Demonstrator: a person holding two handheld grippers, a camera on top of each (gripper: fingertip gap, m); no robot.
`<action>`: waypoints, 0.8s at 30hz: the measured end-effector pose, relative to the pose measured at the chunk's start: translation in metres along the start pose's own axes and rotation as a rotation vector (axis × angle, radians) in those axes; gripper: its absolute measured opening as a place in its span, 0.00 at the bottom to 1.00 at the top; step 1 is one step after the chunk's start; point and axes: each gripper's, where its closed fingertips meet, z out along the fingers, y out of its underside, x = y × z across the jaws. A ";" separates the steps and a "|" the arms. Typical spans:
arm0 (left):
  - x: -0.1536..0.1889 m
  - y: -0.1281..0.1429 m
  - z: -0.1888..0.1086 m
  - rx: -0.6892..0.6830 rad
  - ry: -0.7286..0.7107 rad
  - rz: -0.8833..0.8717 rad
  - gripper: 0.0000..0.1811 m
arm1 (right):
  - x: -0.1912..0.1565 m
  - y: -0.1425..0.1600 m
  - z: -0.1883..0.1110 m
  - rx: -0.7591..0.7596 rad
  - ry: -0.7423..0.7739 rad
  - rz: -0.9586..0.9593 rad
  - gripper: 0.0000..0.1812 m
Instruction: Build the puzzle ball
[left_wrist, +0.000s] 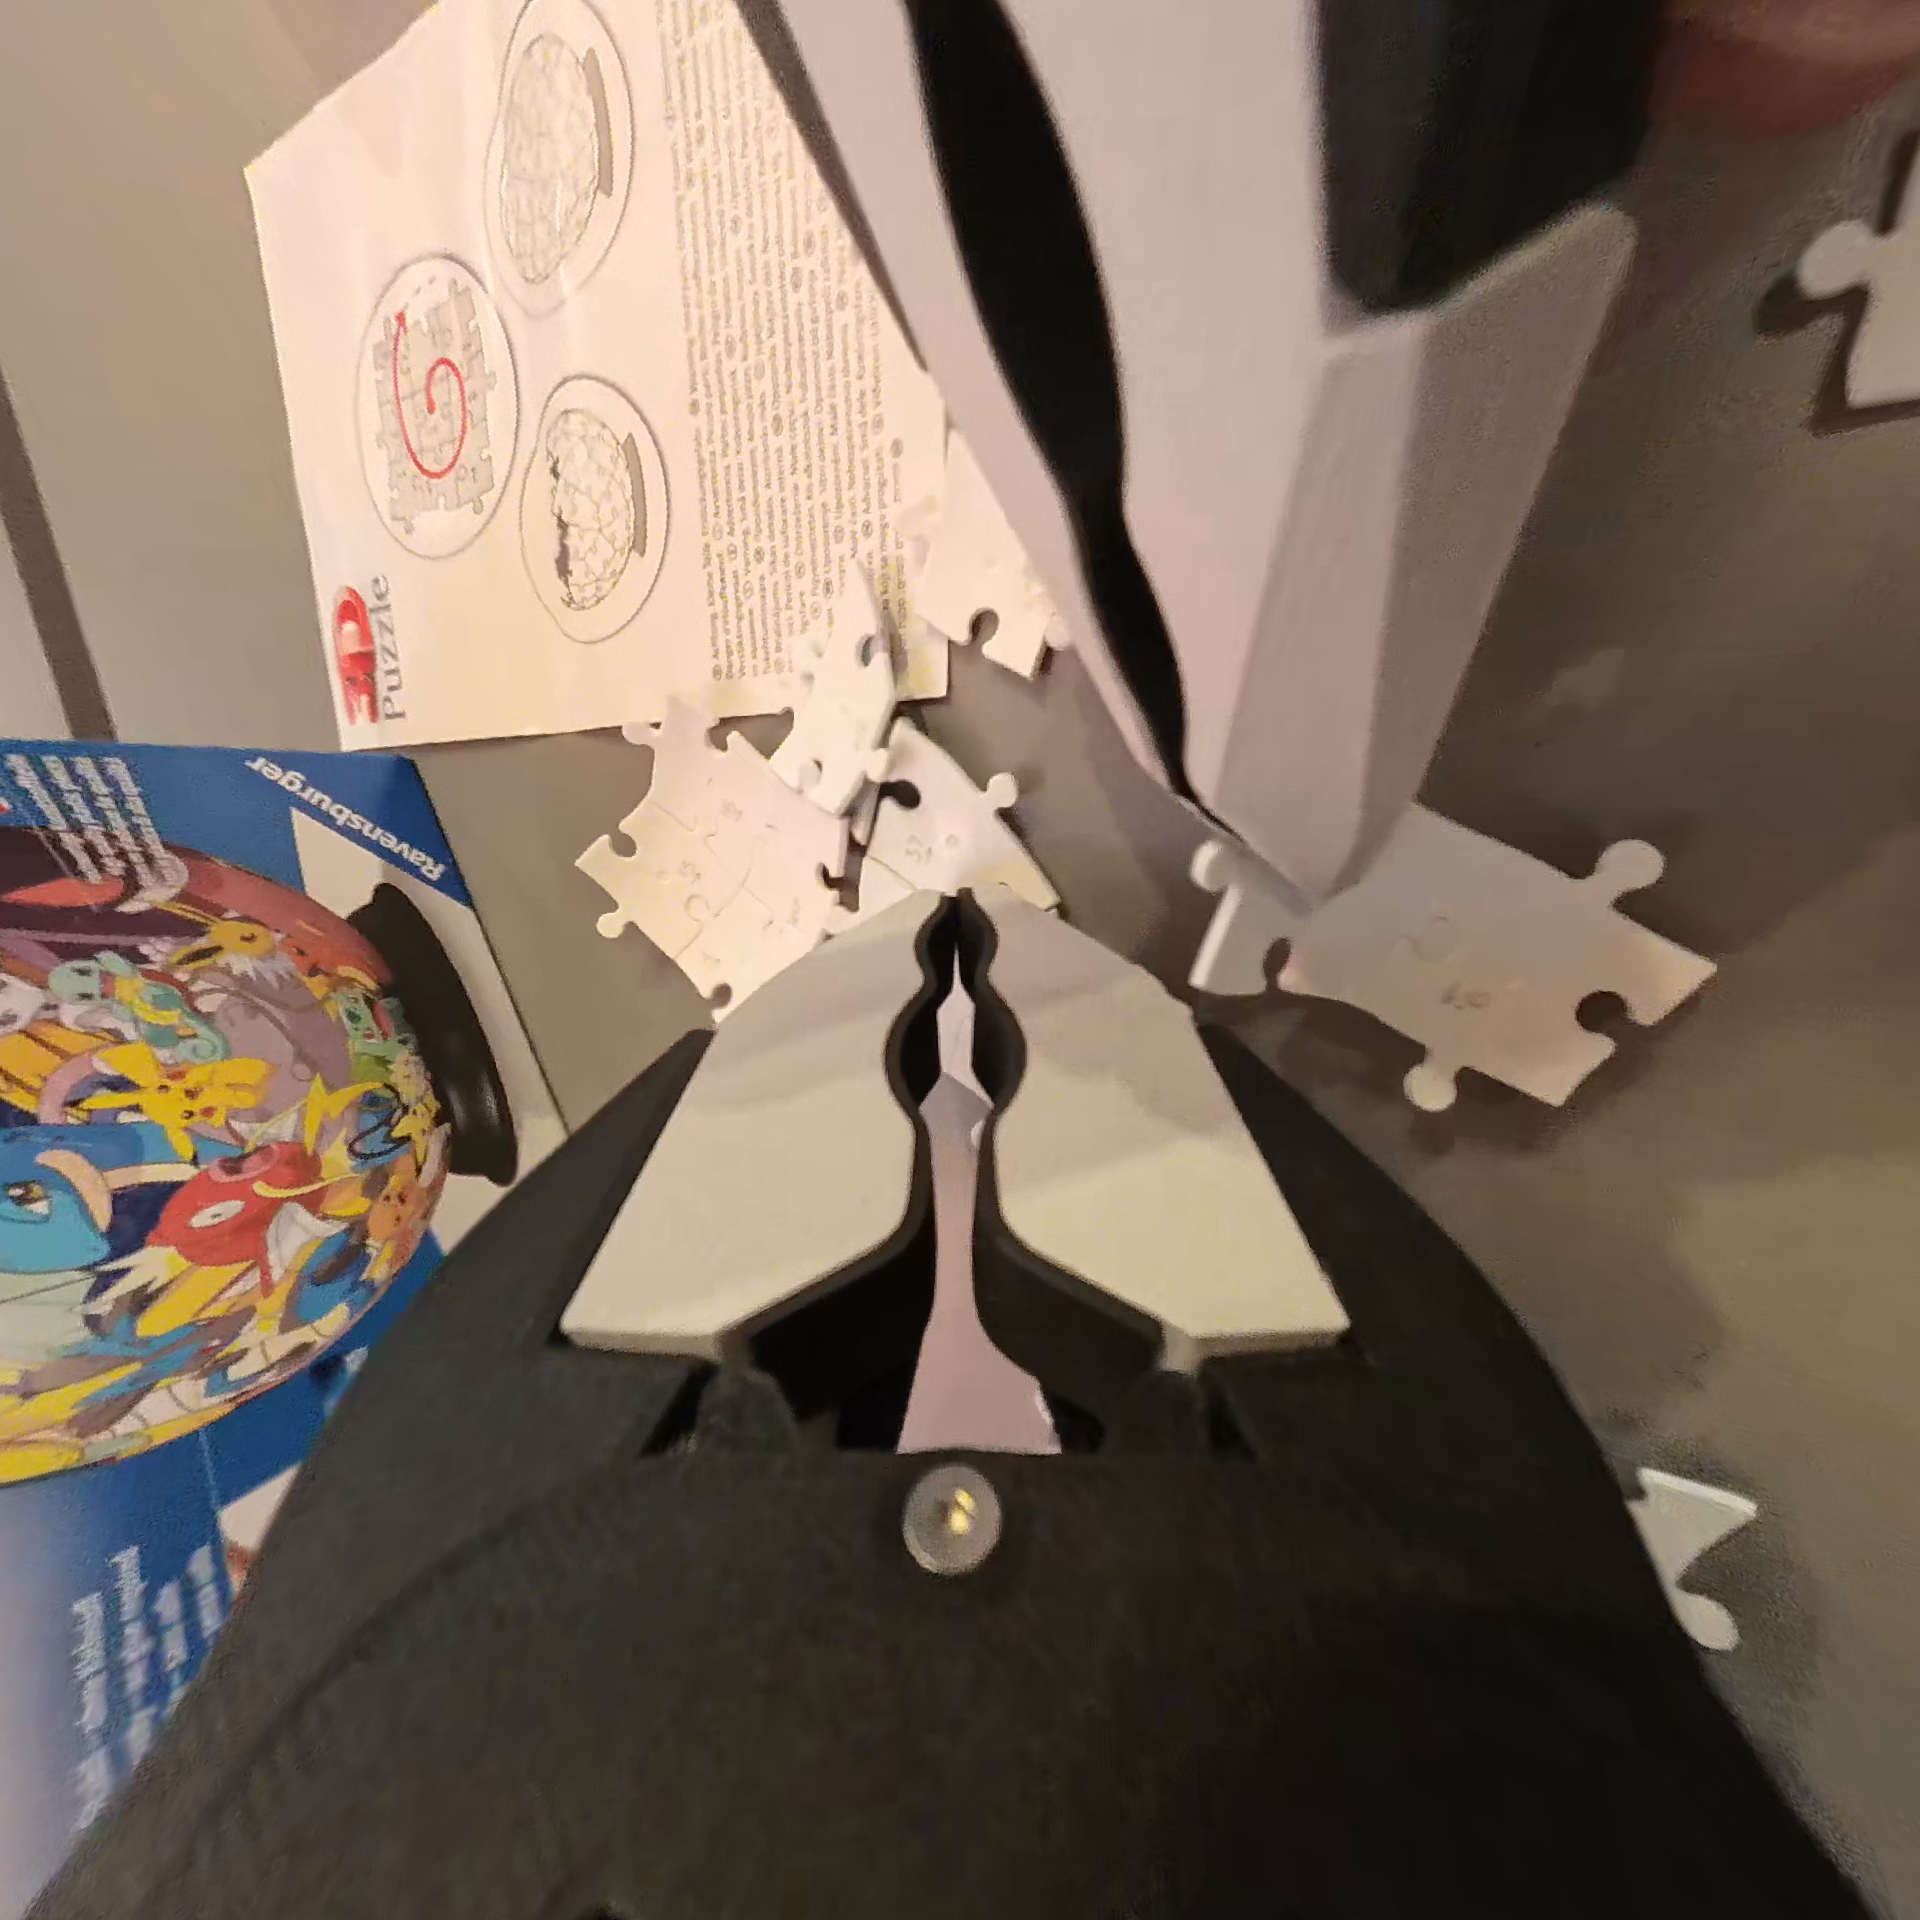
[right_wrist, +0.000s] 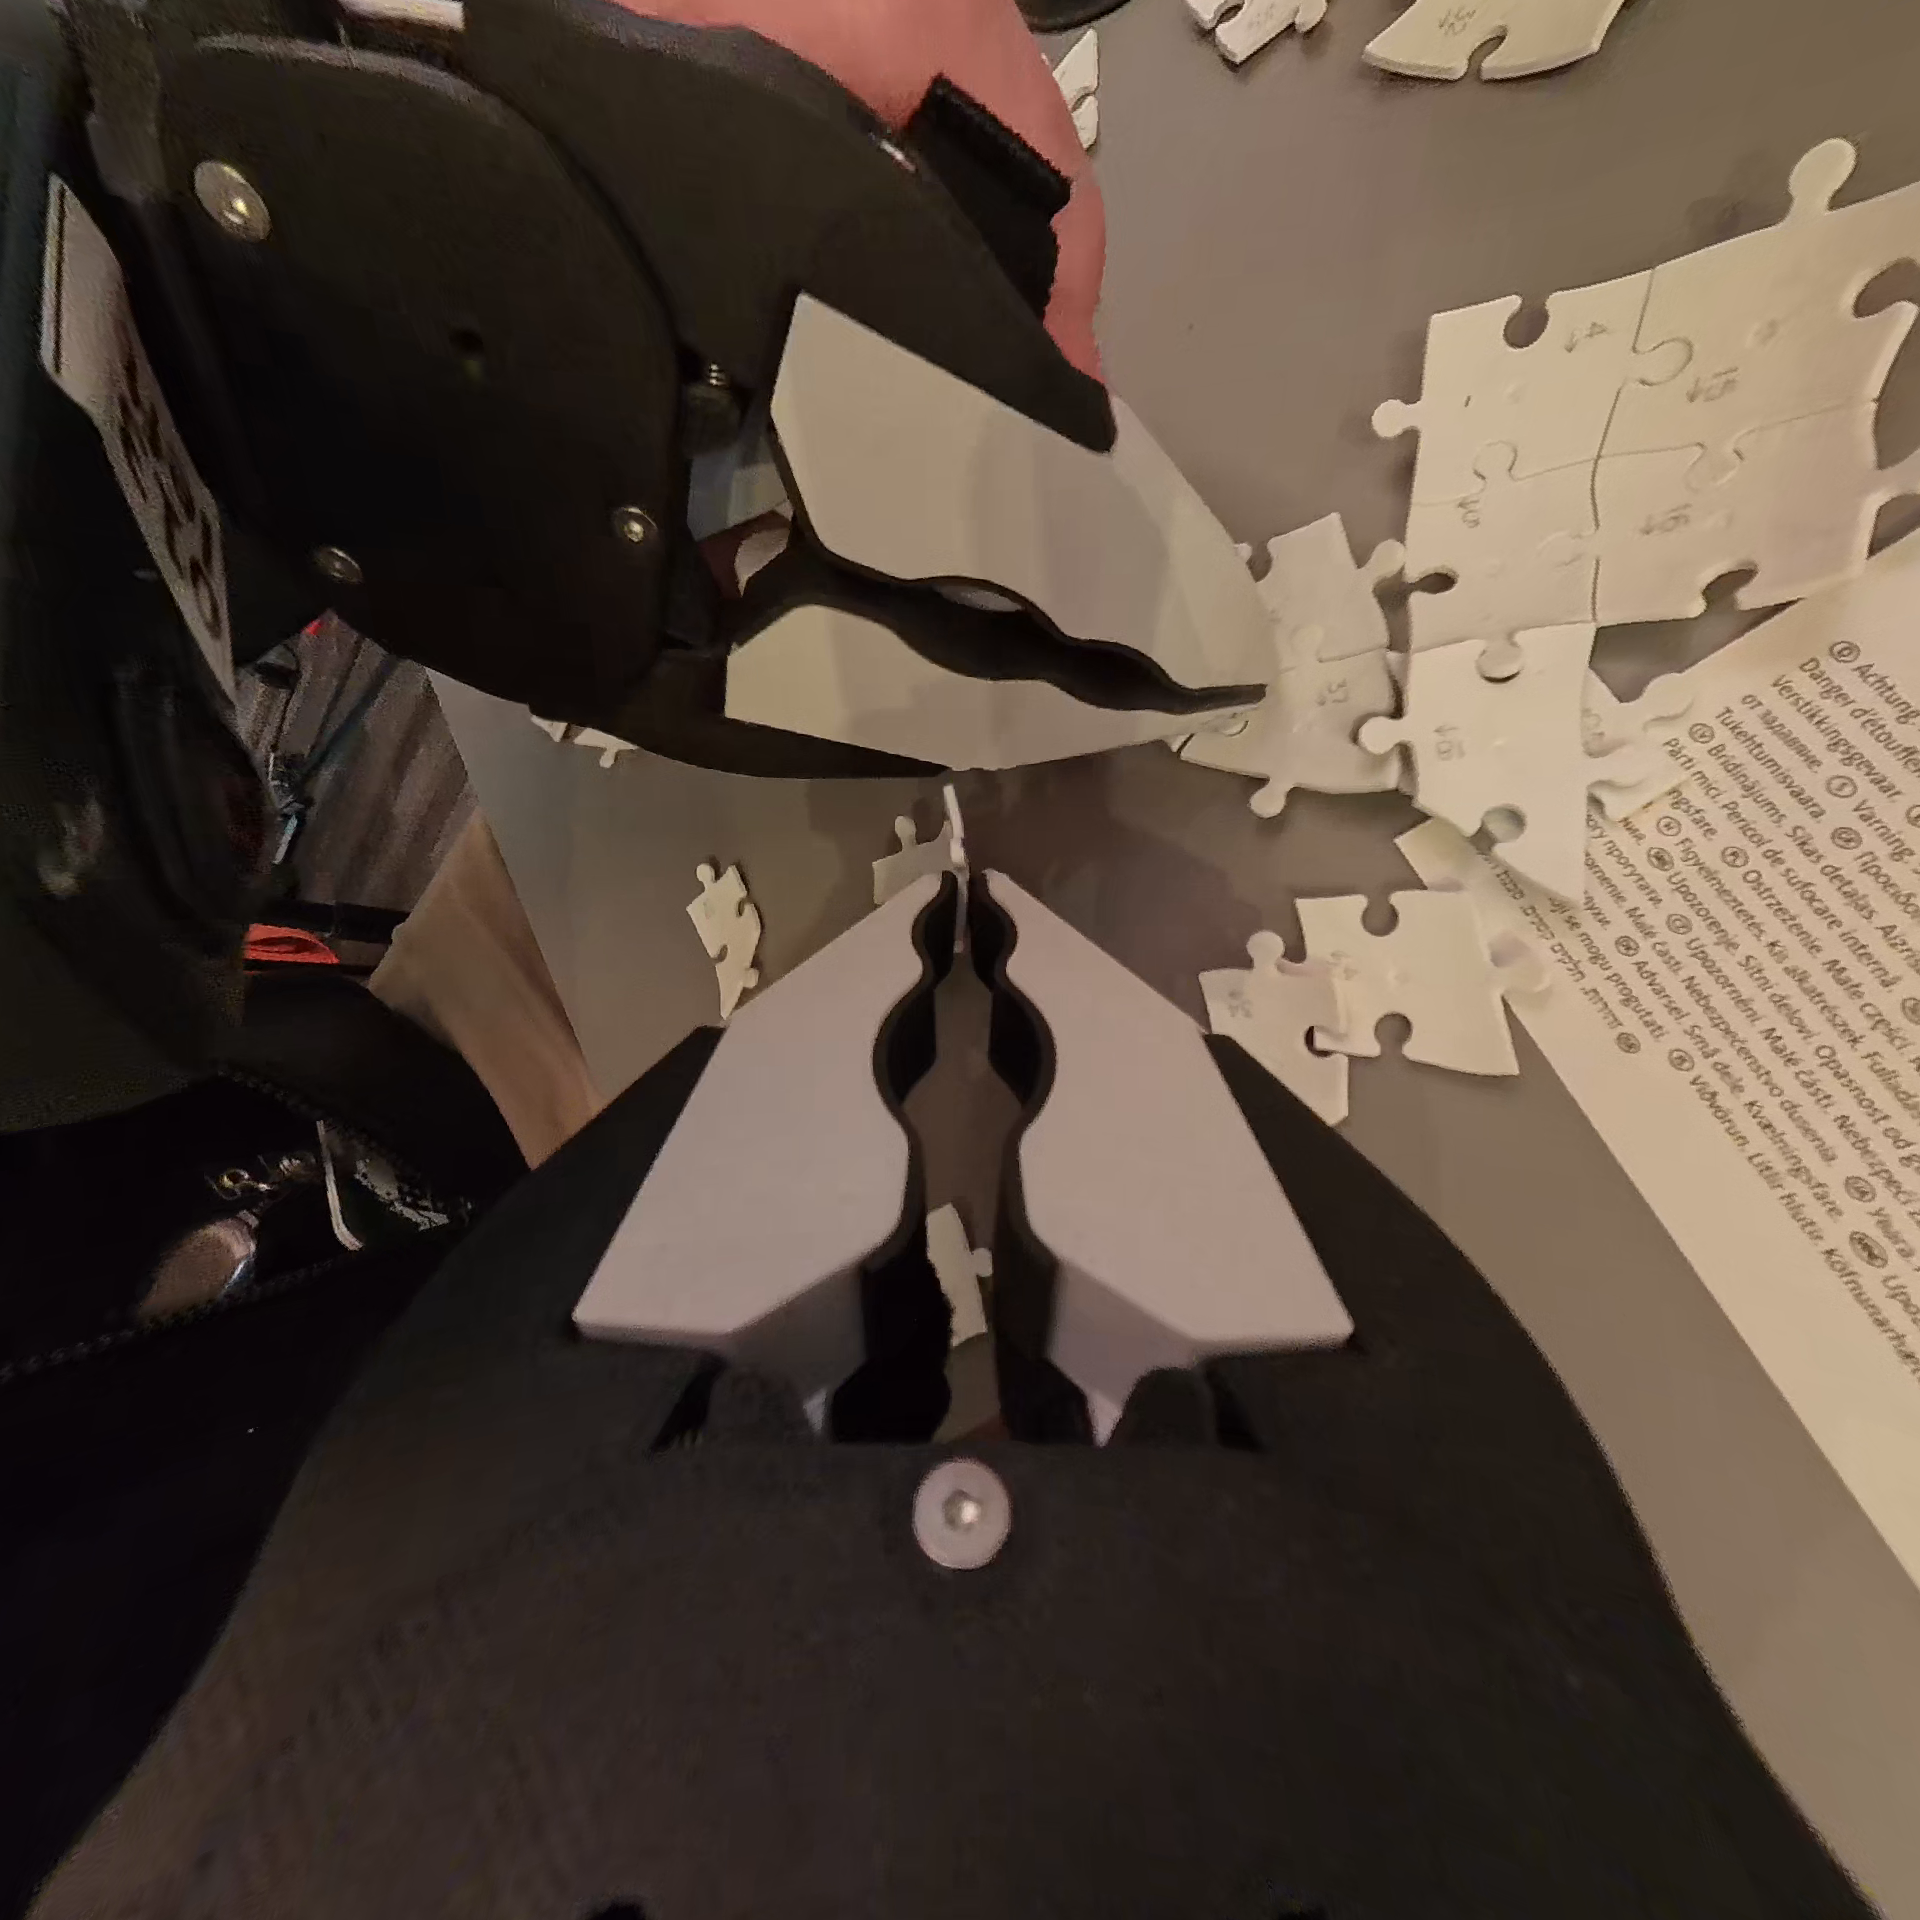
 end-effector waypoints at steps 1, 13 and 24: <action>0.000 0.000 0.000 0.000 -0.020 0.028 0.00 | 0.000 0.000 0.000 0.002 -0.001 0.002 0.01; -0.004 0.003 -0.002 0.013 -0.154 0.191 0.00 | 0.005 0.003 -0.003 0.000 -0.017 0.005 0.01; 0.002 0.000 -0.003 0.017 -0.116 0.210 0.00 | 0.002 0.002 -0.005 0.010 -0.046 0.003 0.01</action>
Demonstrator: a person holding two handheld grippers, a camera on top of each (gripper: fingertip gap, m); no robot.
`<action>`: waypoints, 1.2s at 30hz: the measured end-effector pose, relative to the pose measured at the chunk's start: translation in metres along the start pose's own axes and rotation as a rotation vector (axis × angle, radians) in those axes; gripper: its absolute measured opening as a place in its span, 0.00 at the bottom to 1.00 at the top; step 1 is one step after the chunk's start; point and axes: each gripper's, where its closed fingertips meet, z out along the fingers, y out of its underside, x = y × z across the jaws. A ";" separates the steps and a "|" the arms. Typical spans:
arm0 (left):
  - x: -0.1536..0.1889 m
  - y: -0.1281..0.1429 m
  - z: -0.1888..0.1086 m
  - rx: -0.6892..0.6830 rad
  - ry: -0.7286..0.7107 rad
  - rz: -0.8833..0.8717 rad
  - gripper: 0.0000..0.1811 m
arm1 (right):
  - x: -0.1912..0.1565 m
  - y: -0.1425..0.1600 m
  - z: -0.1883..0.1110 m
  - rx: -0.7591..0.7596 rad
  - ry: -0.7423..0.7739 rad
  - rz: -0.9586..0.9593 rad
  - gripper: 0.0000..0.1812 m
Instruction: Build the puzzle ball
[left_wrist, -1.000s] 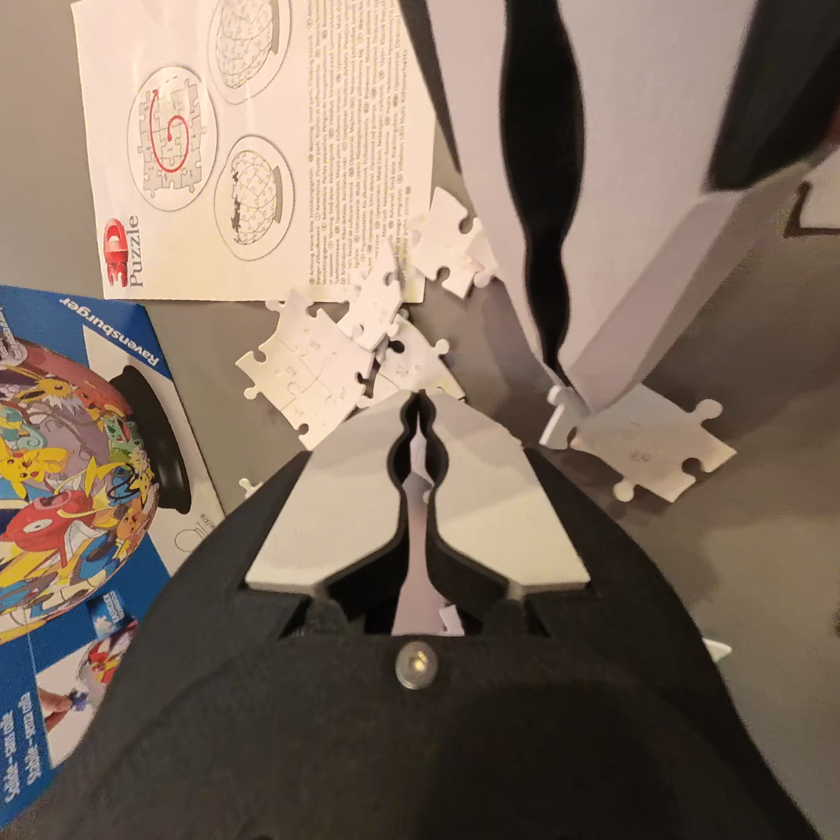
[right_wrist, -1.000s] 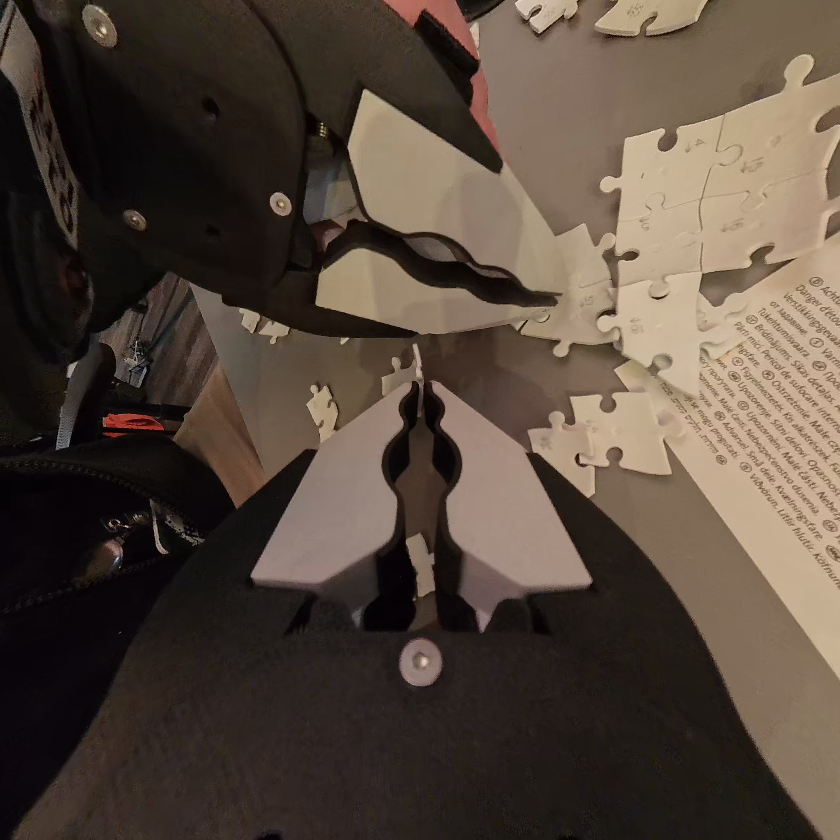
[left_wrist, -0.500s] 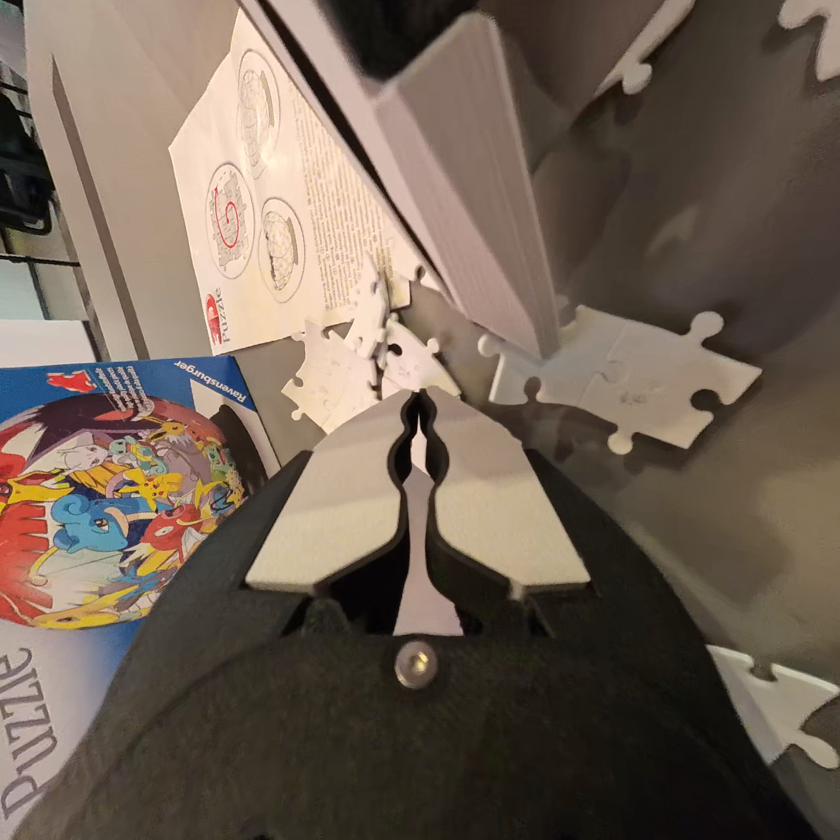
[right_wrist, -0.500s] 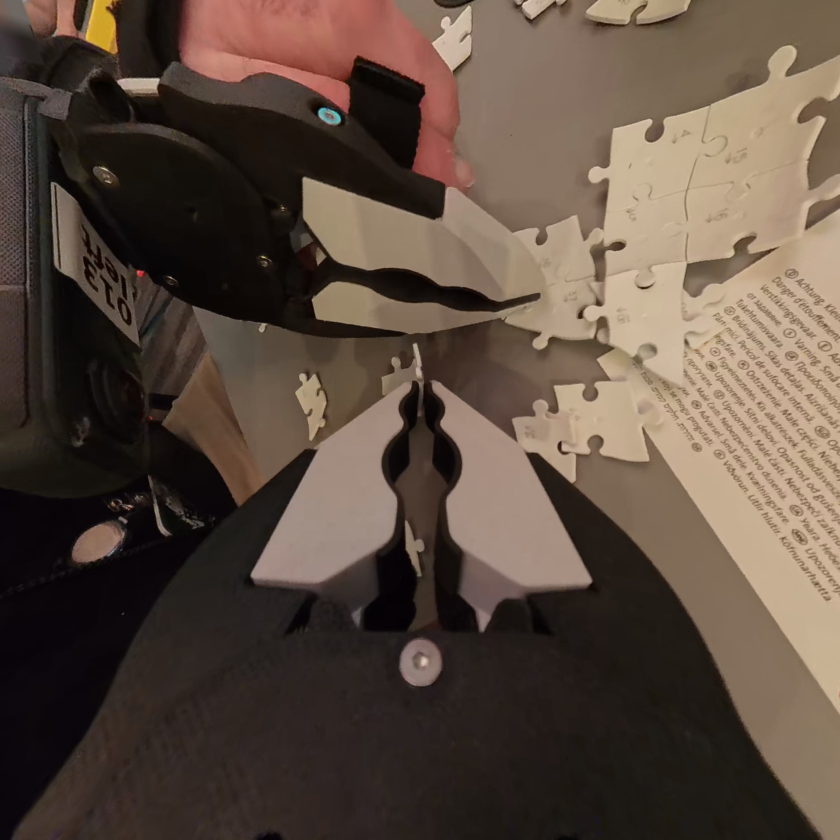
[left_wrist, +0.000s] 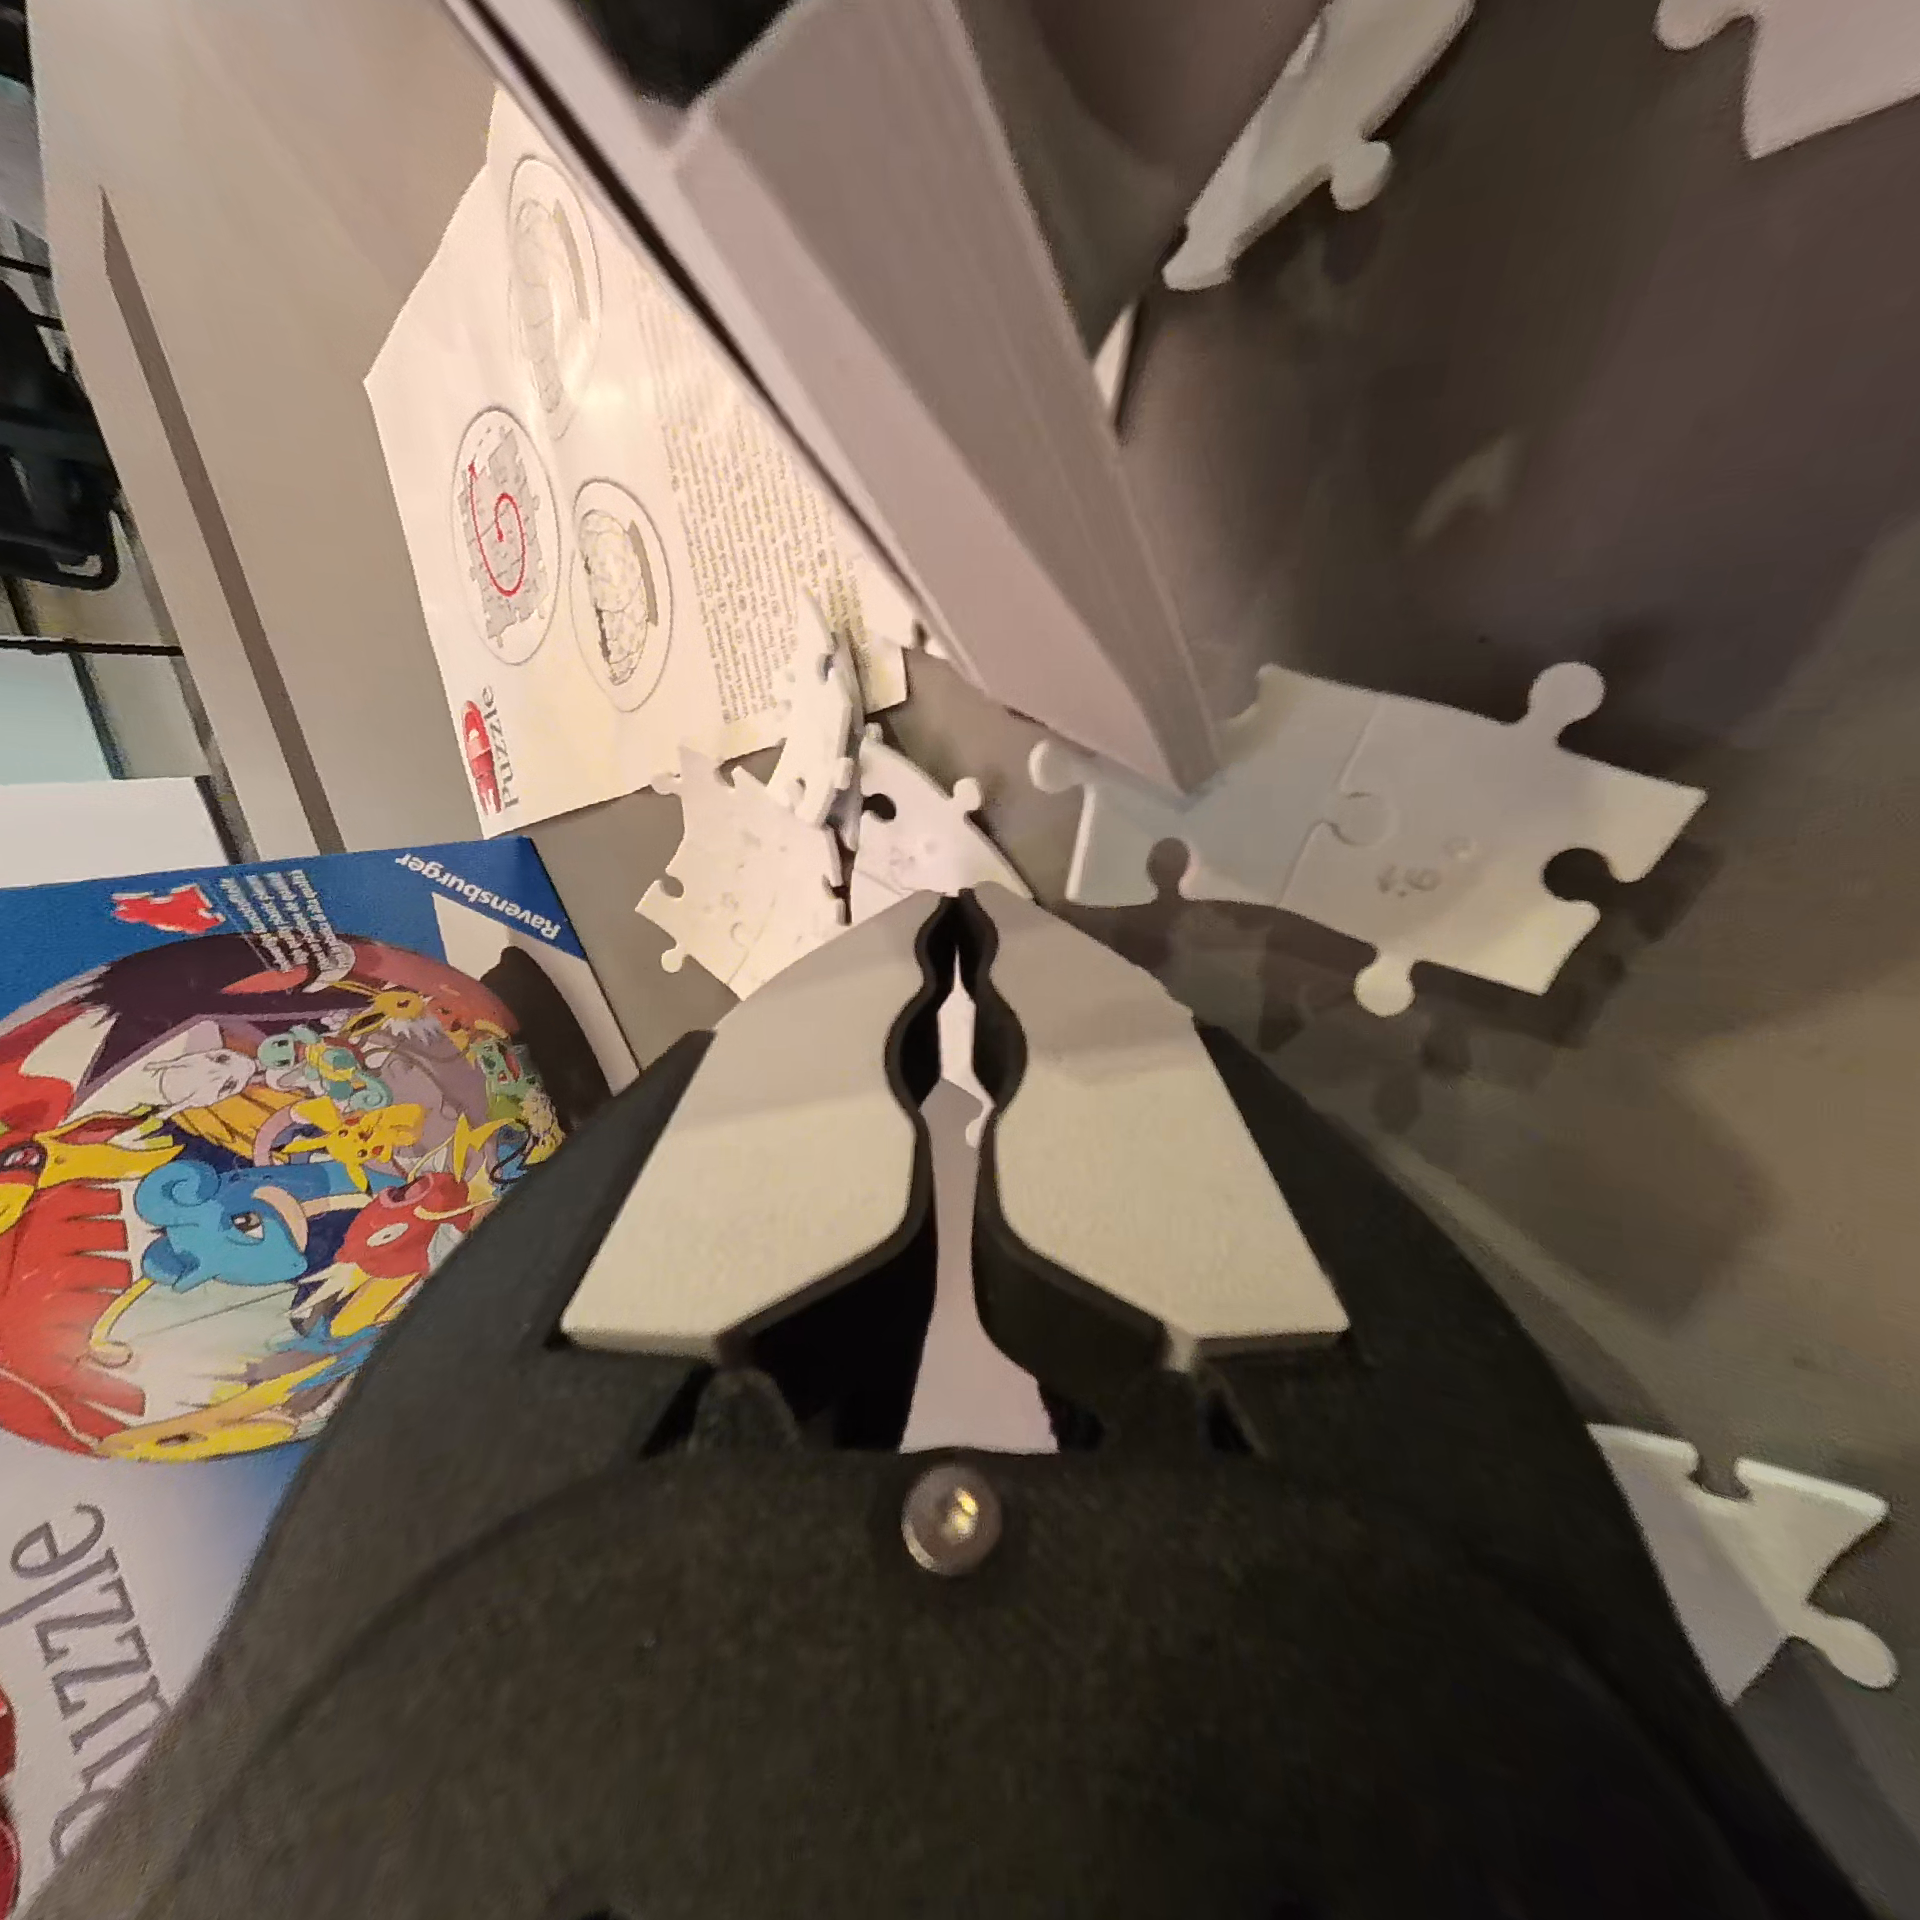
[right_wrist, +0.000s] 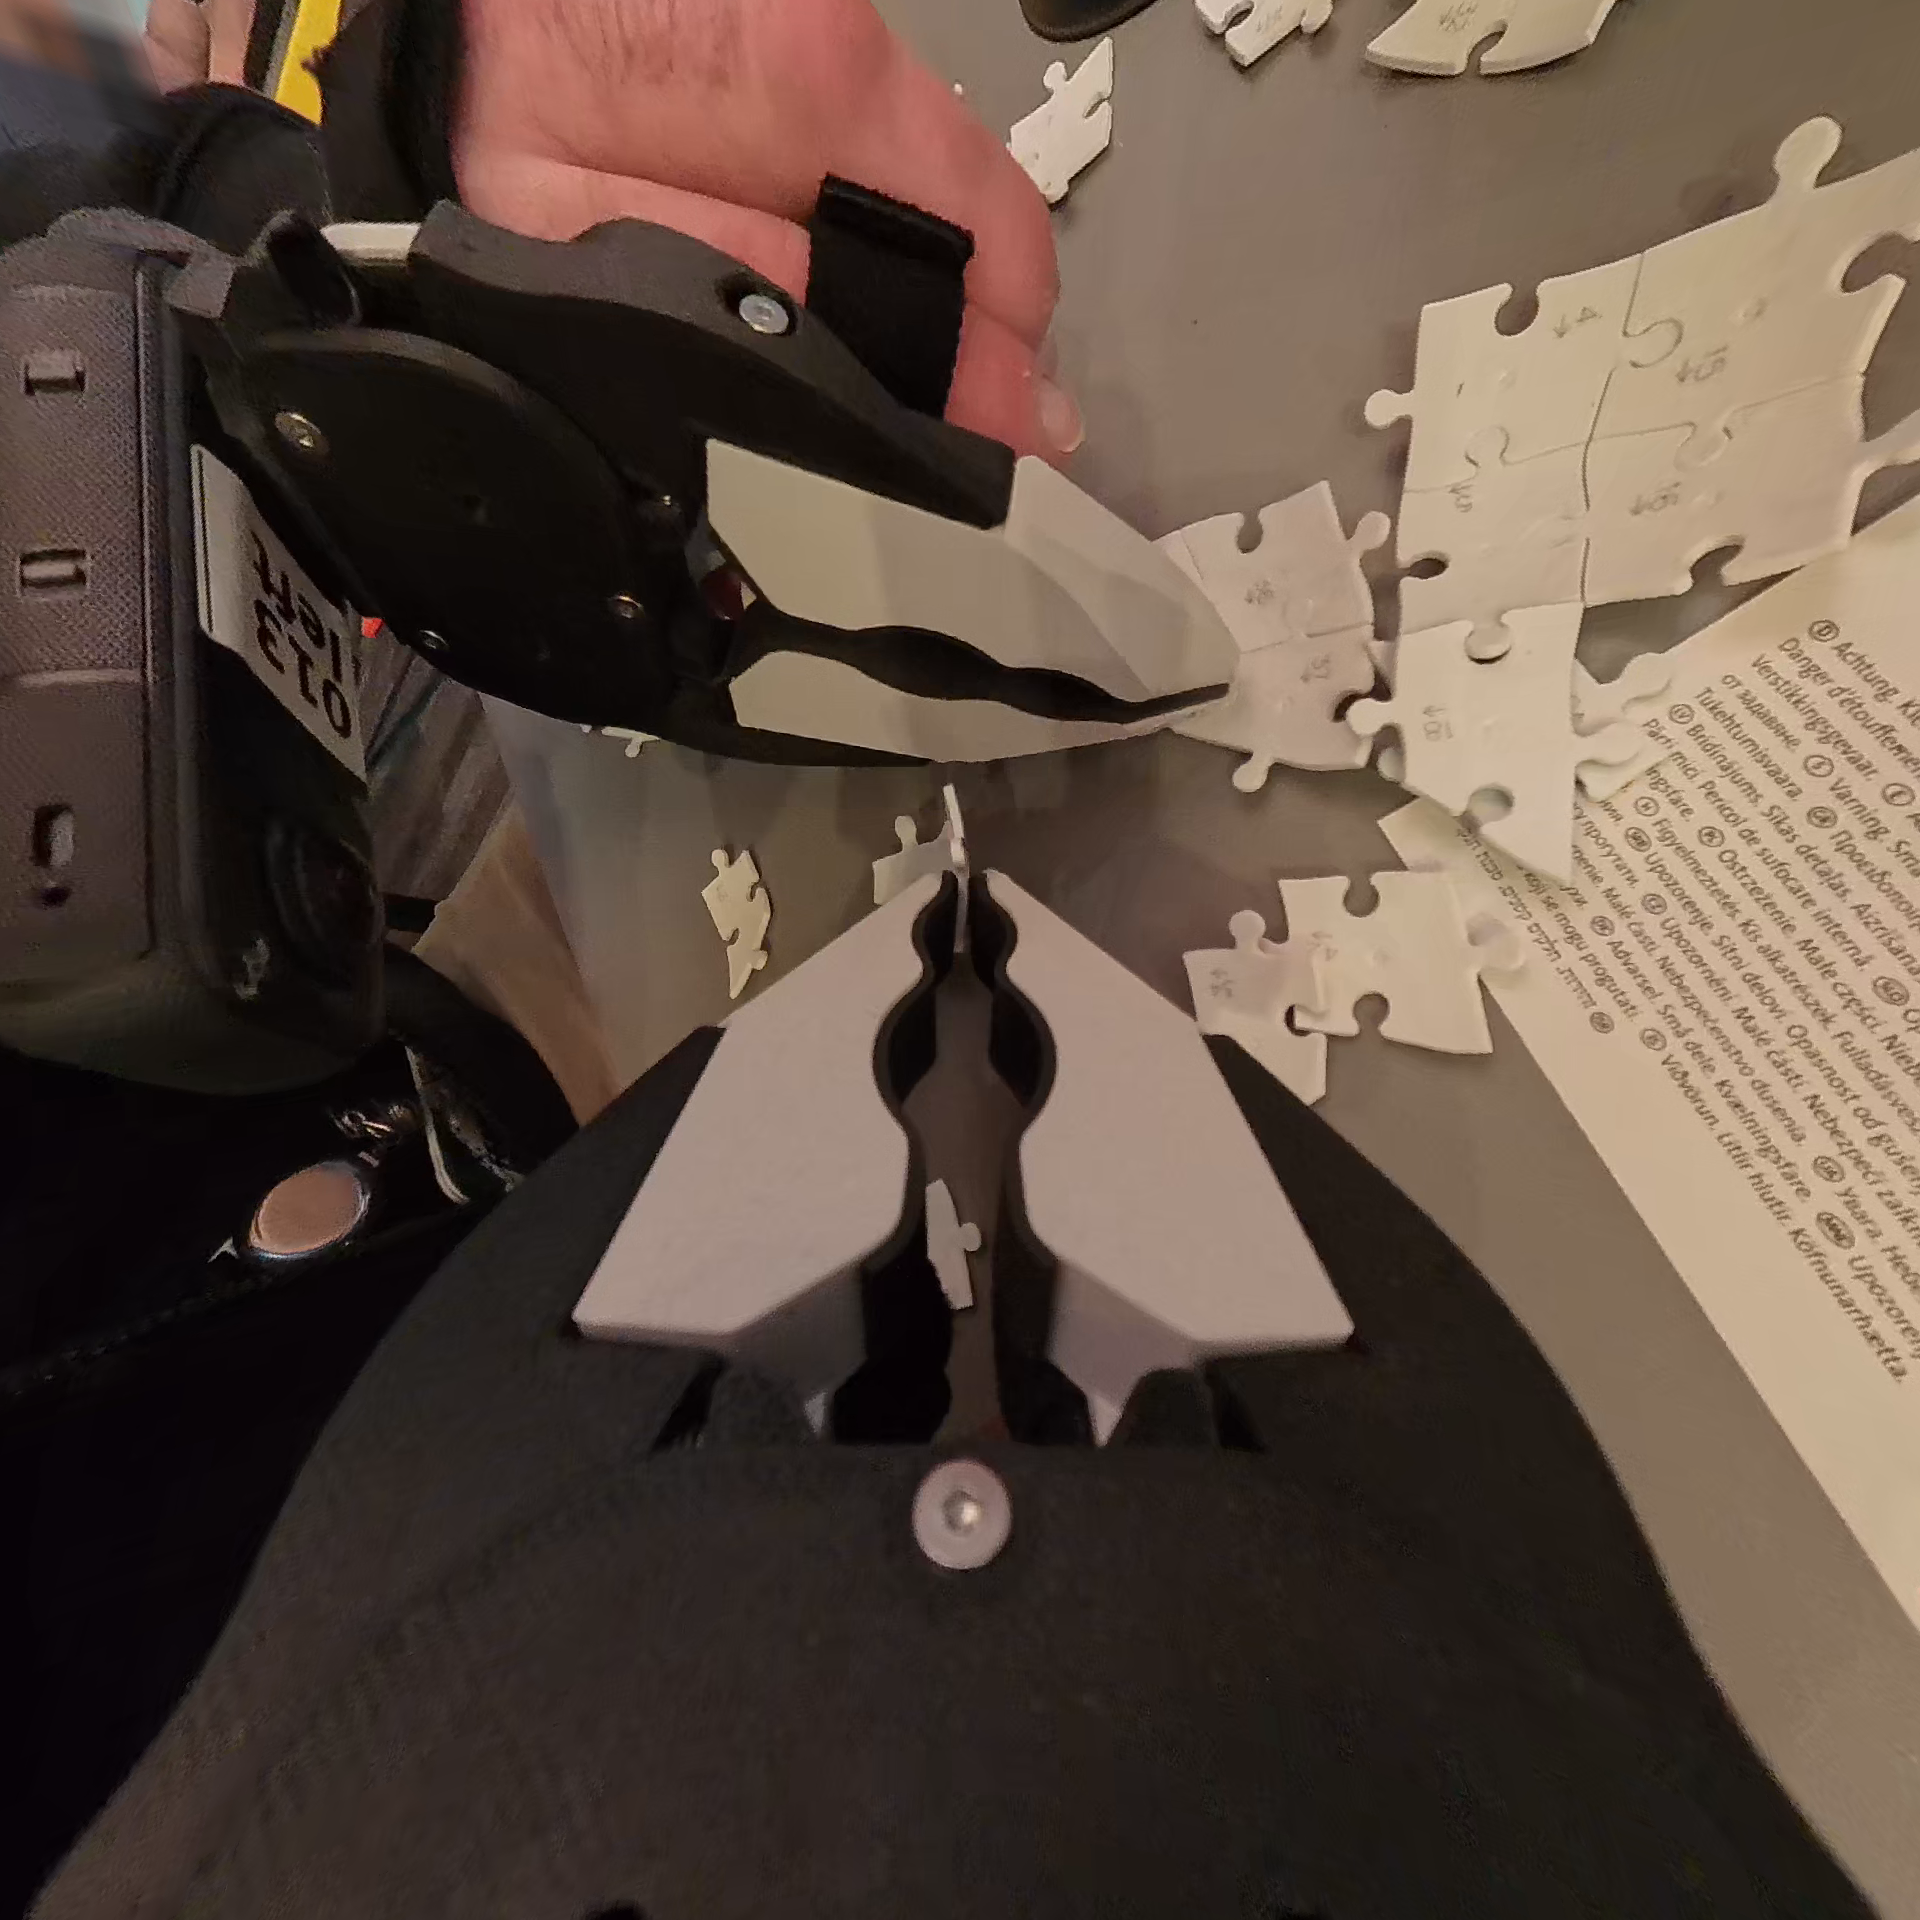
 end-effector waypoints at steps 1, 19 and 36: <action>0.000 0.000 0.000 -0.003 0.004 0.003 0.00 | 0.000 0.000 0.000 0.000 -0.001 0.000 0.01; 0.002 0.019 -0.007 -0.061 0.089 -0.190 0.00 | 0.004 -0.003 -0.003 0.015 0.008 0.007 0.01; -0.045 0.046 -0.024 -0.008 0.130 -0.501 0.05 | 0.014 -0.005 -0.005 0.016 0.047 0.004 0.01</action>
